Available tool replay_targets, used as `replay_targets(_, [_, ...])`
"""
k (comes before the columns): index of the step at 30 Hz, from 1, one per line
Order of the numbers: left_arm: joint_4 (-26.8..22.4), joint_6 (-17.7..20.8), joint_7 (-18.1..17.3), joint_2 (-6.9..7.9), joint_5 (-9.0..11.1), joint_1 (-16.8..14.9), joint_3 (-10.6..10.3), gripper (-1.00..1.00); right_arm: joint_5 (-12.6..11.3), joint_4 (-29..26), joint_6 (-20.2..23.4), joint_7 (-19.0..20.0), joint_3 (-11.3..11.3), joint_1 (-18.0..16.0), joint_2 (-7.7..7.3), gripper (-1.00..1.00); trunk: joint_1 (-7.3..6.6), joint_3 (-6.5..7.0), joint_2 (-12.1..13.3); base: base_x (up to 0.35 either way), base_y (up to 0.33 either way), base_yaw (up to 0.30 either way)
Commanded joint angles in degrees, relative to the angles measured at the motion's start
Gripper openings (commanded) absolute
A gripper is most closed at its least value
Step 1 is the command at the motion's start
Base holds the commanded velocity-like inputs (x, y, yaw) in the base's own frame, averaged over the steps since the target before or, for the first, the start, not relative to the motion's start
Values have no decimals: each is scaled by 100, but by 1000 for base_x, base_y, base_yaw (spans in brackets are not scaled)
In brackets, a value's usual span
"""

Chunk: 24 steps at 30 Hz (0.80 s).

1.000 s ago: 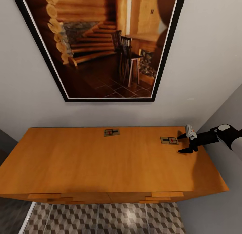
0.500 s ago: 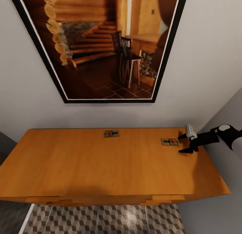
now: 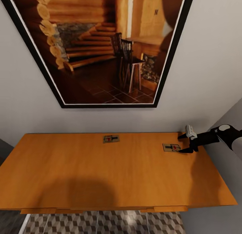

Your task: Take the four mousetraps from the cabinet in the bathroom and place them on the bathroom floor. Make sure all four end up on the same floor surface, and ensure that at least two of them are either under or directly next to the same bathroom sink.

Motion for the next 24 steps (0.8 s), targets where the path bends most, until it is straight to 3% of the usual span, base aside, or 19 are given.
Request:
replay_targets(1, [23, -39, 8, -2, 42, -10, -49, 100, 60, -5, -33, 8, -43, -3, -2, 100, 3, -9, -10, 13, 0, 0])
replay_targets(24, [29, -39, -6, -3, 43, -8, -49, 100, 59, -5, -24, -13, -43, -1, 6, 100, 3, -9, -10, 2, 11, 0])
